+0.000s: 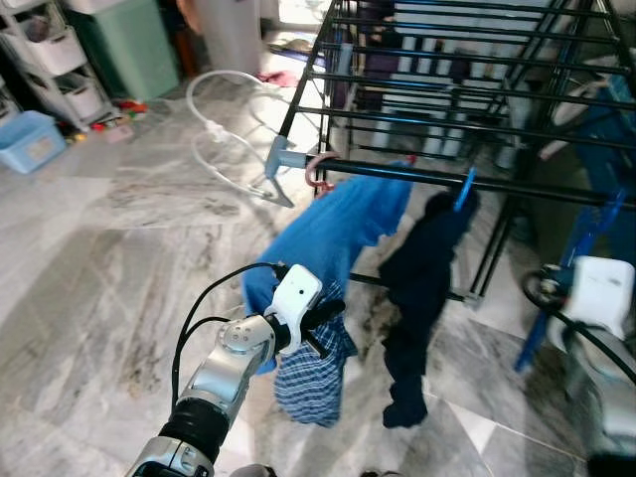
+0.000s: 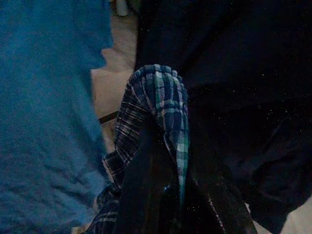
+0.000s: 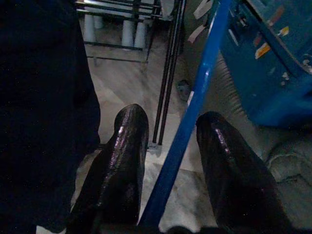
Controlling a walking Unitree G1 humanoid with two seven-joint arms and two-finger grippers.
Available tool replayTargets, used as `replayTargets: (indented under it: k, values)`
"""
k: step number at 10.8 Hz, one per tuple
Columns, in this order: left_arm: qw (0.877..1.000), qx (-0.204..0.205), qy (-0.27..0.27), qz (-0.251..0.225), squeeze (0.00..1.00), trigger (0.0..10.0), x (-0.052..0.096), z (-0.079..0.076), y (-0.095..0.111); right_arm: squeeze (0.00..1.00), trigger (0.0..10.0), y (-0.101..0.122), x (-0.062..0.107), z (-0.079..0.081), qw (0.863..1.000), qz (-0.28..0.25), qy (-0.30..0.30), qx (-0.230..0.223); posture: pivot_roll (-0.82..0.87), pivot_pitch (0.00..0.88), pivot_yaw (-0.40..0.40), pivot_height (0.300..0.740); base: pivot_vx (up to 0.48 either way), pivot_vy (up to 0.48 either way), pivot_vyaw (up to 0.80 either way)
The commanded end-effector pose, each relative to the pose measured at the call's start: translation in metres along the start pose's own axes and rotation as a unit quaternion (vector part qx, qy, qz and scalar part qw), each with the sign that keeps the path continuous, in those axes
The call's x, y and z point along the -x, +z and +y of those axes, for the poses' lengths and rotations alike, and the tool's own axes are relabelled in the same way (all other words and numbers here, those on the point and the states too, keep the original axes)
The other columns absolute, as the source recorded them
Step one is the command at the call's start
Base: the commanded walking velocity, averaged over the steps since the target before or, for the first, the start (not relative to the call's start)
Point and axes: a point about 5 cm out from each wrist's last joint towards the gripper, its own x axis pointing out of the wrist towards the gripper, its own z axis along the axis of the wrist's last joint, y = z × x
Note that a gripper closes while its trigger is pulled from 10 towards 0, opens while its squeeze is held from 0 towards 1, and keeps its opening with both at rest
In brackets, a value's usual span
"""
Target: Hang hanger
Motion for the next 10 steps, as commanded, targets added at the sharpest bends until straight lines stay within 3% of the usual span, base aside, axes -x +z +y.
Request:
replayTargets:
  k: [1,2,3,4,5,7,8,10]
  values:
    - [1.0,-0.009,-0.007,0.005,0.0,10.0,-0.001,0.0,0.0,0.0,0.0,-0.01,0.007,-0.007,1.0,0.026,-0.013,-0.006,0.01,0.11,0.052,0.74,0.0,0.0,0.0]
    - [1.0,-0.01,-0.009,0.008,0.0,10.0,-0.002,0.0,-0.001,0.0,0.0,-0.01,0.011,-0.01,0.999,0.029,-0.02,0.0,0.01,0.11,0.052,0.74,0.0,0.0,0.0]
    - [1.0,-0.011,-0.009,0.009,0.0,10.0,-0.003,0.0,-0.002,0.0,2.8,-0.009,0.016,-0.015,0.999,0.029,-0.025,0.005,0.01,0.112,0.054,0.74,0.0,0.0,0.0]
    - [1.0,-0.012,-0.008,0.01,0.0,10.0,-0.003,0.0,-0.002,0.0,4.6,-0.011,0.018,-0.016,0.999,0.031,-0.021,0.007,0.0,0.111,0.054,0.74,0.0,0.0,0.0]
    - [1.0,-0.012,-0.007,0.011,0.0,10.0,-0.003,0.0,-0.002,0.0,10.0,-0.012,0.018,-0.016,0.999,0.034,-0.021,0.009,0.01,0.109,0.053,0.74,0.0,0.0,0.0]
    - [1.0,-0.014,-0.006,0.015,0.0,10.0,-0.003,0.0,-0.003,0.0,10.0,-0.011,0.016,-0.011,0.999,0.036,-0.016,0.008,0.01,0.11,0.05,0.74,0.0,0.0,0.0]
    - [1.0,-0.013,-0.005,0.016,0.0,10.0,-0.003,0.0,-0.004,1.0,10.0,-0.011,0.016,-0.009,0.999,0.037,-0.015,0.006,0.01,0.11,0.048,0.74,0.0,0.0,0.0]
    - [1.0,-0.014,-0.003,0.02,0.0,10.0,-0.003,0.0,-0.005,1.0,10.0,-0.011,0.016,-0.006,0.999,0.041,-0.018,-0.007,0.01,0.113,0.045,0.74,0.0,0.0,0.0]
